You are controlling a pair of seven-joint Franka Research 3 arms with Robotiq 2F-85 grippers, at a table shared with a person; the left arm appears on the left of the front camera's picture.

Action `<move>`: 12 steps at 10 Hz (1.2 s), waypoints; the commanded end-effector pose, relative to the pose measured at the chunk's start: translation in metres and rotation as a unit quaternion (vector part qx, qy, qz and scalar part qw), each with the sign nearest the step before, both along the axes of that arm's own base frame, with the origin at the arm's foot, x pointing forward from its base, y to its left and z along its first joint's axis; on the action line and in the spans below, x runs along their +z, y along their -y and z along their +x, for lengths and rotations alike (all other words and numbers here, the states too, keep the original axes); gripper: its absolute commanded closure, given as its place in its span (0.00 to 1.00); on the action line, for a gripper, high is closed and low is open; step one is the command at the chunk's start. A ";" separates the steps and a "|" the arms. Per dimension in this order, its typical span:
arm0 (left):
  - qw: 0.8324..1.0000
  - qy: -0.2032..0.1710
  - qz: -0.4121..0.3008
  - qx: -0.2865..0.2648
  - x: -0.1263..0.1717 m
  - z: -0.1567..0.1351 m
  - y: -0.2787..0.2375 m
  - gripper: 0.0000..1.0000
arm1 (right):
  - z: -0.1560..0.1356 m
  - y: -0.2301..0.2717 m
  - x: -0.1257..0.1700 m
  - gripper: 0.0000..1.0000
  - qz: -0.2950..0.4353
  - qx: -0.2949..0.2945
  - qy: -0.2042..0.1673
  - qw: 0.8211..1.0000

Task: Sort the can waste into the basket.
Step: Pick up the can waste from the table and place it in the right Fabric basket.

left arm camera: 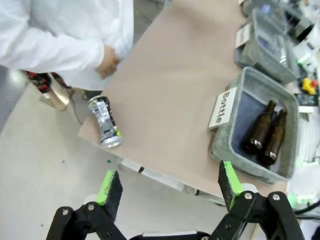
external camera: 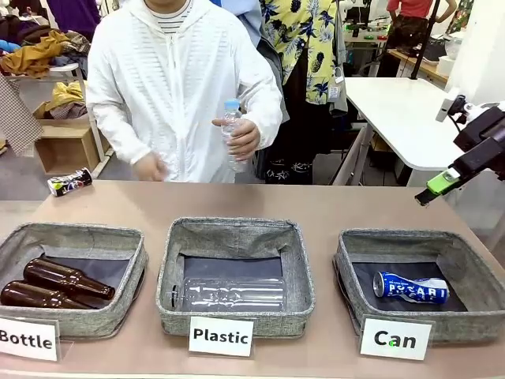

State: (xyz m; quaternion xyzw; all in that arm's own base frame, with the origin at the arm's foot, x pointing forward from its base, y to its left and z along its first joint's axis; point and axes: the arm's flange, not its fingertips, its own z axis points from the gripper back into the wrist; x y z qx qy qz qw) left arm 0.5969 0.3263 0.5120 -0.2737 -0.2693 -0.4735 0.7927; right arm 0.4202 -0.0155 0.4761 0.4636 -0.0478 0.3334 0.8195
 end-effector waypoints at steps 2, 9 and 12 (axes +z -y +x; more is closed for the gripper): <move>1.000 0.026 -0.009 0.002 0.012 -0.042 -0.039 0.00 | -0.002 0.000 -0.002 0.00 0.000 0.001 0.012 1.000; 0.975 -0.040 0.170 -0.136 -0.087 0.111 0.097 0.00 | -0.002 0.000 -0.002 0.00 0.000 0.001 0.012 1.000; 0.958 -0.090 0.231 -0.145 -0.127 0.151 0.134 0.00 | -0.002 0.000 -0.002 0.00 0.000 0.001 0.012 1.000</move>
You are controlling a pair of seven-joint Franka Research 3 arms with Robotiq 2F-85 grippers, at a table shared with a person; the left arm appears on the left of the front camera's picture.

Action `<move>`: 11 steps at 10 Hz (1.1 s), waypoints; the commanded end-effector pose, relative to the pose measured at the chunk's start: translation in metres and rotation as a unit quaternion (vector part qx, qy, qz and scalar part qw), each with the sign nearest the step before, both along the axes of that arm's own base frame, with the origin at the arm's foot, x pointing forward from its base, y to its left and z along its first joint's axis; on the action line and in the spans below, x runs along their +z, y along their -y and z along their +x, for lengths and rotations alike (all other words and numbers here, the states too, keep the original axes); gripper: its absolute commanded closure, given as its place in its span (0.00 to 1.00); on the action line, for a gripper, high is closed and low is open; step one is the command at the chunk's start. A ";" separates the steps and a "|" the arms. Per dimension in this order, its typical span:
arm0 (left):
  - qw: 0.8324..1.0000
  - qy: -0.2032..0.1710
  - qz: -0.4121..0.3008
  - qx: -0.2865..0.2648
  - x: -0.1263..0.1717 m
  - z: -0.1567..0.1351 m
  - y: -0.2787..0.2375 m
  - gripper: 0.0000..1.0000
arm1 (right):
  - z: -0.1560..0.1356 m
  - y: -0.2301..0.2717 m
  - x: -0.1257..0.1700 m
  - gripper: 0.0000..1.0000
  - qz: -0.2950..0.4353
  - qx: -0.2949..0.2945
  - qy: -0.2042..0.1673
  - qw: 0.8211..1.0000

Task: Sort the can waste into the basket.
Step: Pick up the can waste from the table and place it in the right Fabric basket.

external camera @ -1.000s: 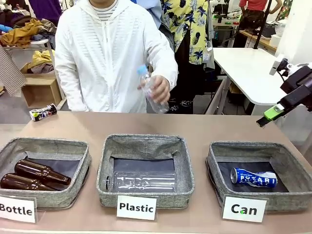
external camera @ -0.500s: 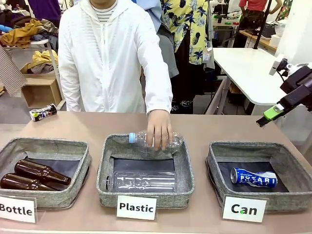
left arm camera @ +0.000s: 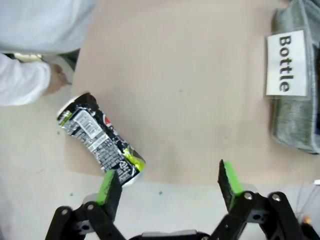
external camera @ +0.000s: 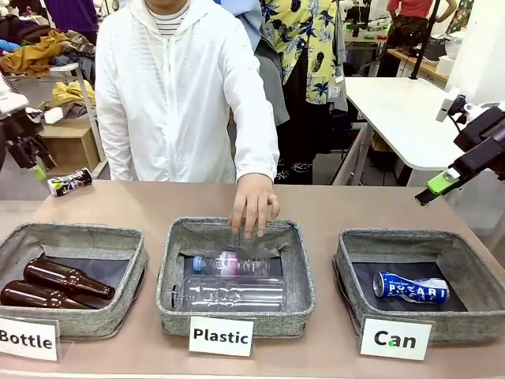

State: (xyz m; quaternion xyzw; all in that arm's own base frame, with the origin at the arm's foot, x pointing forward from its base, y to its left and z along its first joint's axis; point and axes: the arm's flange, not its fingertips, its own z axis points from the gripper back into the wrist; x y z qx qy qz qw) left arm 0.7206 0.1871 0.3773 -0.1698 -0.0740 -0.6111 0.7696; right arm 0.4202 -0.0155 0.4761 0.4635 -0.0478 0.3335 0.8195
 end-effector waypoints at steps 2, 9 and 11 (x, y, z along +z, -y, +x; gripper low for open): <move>0.998 -0.027 0.032 0.054 -0.006 0.045 0.006 0.00 | -0.002 0.000 -0.002 0.00 0.000 0.001 0.012 1.000; 0.975 0.037 0.099 0.194 -0.043 0.059 0.025 0.00 | -0.002 0.000 -0.002 0.00 0.000 0.001 0.012 1.000; 0.973 0.038 0.120 0.194 -0.055 0.062 0.033 0.00 | -0.002 0.000 -0.002 0.00 0.000 0.001 0.012 1.000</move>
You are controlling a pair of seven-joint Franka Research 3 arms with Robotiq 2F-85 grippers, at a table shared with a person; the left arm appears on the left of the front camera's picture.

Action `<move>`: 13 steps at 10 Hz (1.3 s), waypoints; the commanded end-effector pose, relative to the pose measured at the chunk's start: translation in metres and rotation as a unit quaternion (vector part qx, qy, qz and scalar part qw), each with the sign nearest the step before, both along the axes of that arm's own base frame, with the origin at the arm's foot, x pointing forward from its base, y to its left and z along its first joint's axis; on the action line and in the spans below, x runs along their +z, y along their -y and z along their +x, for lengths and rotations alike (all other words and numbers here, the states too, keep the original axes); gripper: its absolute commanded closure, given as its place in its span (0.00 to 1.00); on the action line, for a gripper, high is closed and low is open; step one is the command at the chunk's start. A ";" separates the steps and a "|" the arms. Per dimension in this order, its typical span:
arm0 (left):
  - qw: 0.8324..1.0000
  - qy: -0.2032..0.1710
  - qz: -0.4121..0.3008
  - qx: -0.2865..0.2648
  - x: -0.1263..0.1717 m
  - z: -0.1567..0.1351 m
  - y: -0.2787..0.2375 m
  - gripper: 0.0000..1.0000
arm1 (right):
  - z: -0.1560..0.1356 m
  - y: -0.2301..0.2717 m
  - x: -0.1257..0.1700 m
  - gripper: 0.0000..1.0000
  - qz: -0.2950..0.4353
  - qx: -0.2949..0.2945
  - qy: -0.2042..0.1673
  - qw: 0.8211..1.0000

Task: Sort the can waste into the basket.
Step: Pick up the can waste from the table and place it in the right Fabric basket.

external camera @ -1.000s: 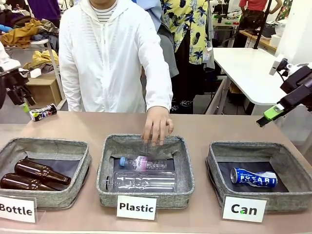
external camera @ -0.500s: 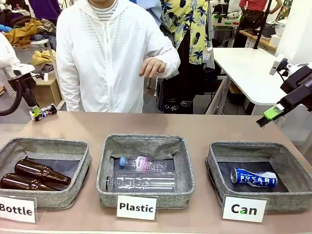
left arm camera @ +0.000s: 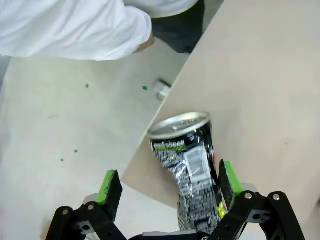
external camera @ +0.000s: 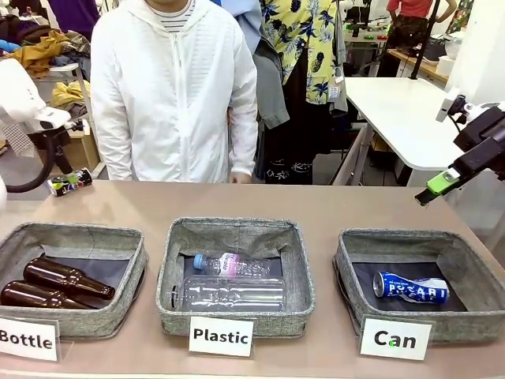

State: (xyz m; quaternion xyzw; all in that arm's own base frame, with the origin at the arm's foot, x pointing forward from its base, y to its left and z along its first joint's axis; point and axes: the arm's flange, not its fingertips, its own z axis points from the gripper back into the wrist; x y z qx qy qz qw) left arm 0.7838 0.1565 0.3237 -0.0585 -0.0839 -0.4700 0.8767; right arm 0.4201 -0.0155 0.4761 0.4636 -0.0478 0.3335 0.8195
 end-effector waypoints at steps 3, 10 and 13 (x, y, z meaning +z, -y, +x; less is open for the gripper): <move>0.998 -0.005 0.055 0.015 -0.007 0.001 0.007 0.23 | -0.002 0.000 -0.002 0.00 0.000 0.001 0.012 1.000; 0.999 -0.032 0.021 0.000 0.020 -0.014 0.001 1.00 | -0.002 0.000 -0.002 0.00 0.000 0.001 0.012 1.000; 0.997 0.008 -0.065 -0.040 0.137 -0.109 -0.021 1.00 | -0.002 0.000 -0.002 0.00 0.000 0.001 0.012 1.000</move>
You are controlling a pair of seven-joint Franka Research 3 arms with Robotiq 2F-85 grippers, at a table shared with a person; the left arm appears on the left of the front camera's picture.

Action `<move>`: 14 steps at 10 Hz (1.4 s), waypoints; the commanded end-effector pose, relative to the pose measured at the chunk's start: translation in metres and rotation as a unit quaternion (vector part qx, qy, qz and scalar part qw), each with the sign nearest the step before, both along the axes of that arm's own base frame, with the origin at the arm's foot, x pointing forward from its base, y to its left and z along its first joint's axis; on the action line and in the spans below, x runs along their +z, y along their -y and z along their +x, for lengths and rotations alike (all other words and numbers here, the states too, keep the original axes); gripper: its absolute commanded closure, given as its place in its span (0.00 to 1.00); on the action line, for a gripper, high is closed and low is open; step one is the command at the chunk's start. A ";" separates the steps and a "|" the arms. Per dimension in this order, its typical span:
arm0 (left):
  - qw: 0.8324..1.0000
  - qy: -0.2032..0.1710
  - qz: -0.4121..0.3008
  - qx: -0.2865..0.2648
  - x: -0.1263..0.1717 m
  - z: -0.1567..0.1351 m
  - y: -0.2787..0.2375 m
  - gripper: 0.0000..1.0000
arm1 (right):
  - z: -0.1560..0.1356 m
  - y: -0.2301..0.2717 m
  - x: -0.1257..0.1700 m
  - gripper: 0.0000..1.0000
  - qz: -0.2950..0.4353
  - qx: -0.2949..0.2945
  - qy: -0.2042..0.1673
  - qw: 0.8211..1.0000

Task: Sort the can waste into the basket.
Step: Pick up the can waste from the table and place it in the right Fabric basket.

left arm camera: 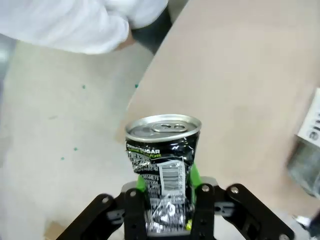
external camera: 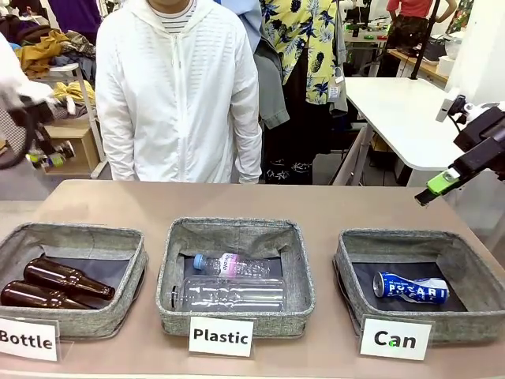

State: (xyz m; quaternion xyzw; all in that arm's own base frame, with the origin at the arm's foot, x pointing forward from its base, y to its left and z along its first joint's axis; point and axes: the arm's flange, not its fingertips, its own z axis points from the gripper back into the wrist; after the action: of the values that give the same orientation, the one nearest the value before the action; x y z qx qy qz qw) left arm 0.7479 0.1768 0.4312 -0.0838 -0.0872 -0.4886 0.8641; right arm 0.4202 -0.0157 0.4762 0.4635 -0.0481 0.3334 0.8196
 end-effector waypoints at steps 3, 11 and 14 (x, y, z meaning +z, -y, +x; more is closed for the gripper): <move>0.984 0.037 -0.109 -0.133 0.108 -0.216 -0.002 0.76 | -0.002 0.000 -0.002 0.00 0.000 0.001 0.012 1.000; 0.927 0.103 -0.225 -0.281 0.082 -0.393 0.014 0.76 | -0.002 0.000 -0.002 0.00 0.000 0.001 0.012 1.000; 0.936 0.109 -0.185 -0.280 0.083 -0.411 0.014 0.76 | -0.002 0.000 -0.002 0.00 0.000 0.001 0.012 1.000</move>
State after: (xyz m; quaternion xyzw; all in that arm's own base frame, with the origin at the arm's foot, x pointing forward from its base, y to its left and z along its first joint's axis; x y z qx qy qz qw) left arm 0.3356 0.1601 0.5115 -0.2154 -0.2492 -0.6930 0.6413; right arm 0.4203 -0.0159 0.4764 0.4631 -0.0485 0.3333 0.8198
